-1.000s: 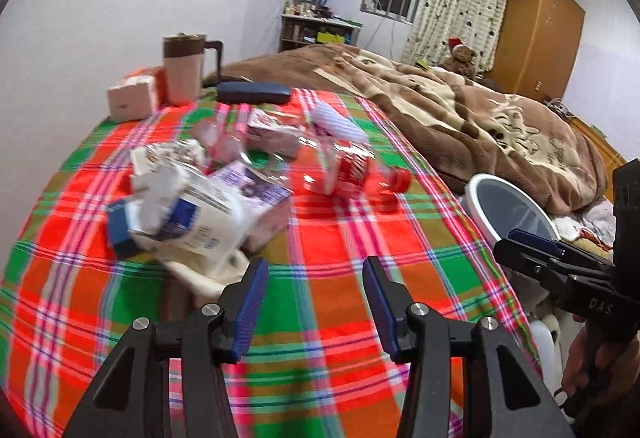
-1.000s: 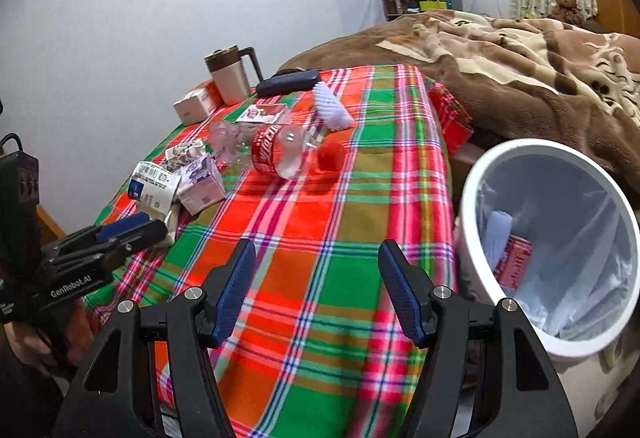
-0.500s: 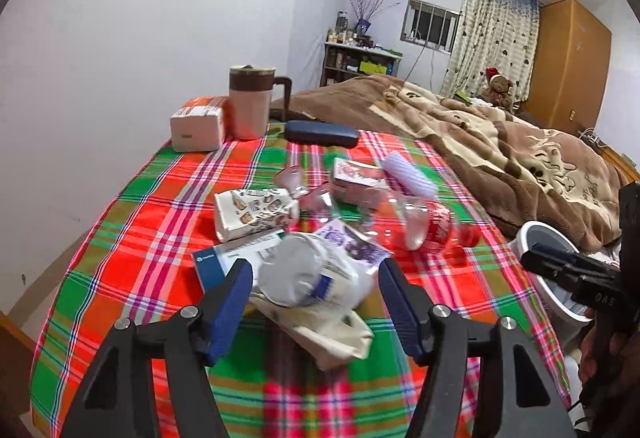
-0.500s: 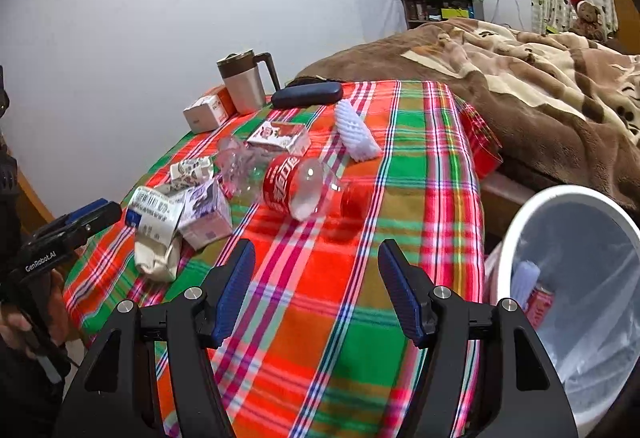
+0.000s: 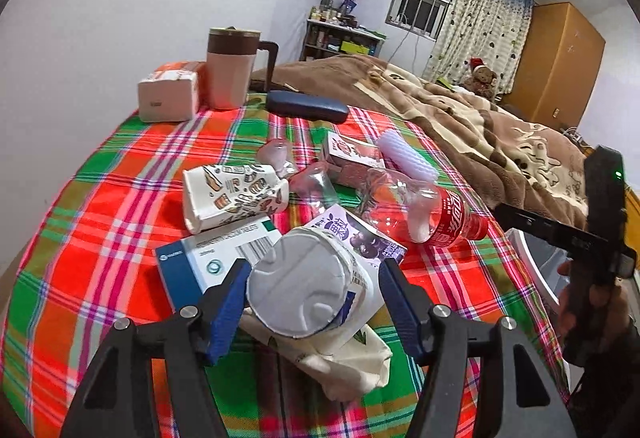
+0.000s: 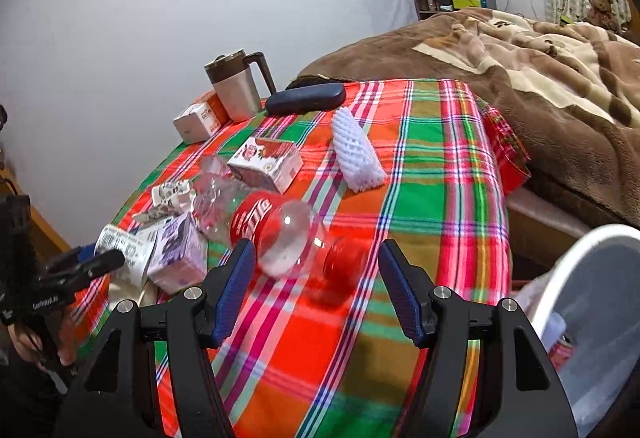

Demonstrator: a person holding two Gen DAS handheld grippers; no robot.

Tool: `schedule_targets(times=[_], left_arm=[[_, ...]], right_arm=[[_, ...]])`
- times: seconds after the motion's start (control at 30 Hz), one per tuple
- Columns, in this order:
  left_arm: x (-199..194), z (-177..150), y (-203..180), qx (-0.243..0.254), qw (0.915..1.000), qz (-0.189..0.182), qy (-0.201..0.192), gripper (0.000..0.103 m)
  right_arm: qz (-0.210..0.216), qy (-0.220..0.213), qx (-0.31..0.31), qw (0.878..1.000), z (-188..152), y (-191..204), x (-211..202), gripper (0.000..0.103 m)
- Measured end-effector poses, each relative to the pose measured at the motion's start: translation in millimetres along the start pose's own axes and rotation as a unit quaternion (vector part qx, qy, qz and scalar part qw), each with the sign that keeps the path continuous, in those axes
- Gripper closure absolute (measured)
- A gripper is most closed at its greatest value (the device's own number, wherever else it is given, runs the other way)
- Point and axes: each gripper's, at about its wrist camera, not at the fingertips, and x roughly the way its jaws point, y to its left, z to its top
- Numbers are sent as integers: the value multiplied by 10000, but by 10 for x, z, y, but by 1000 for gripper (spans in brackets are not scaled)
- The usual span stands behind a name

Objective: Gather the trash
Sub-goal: 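Grasp the white cup with the left tool while the right tool grasps the Coca-Cola bottle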

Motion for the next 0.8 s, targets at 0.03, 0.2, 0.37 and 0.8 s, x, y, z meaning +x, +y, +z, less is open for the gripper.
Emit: schedule_targets(times=[0.03, 0.2, 0.37, 0.8], left_arm=[[18, -4, 4, -12, 10000, -42, 15, 38], [53, -46, -27, -39, 9996, -278, 55, 38], [25, -69, -45, -53, 9996, -294, 21, 48], [-224, -133, 8, -186, 9996, 34, -220, 49]], right_arm=[[31, 20, -1, 10000, 19, -15, 29, 38], [158, 159, -108, 9997, 69, -47, 180, 38], [381, 459, -256, 9979, 34, -16, 274, 37], [784, 740, -884, 9902, -186, 352, 138, 37]])
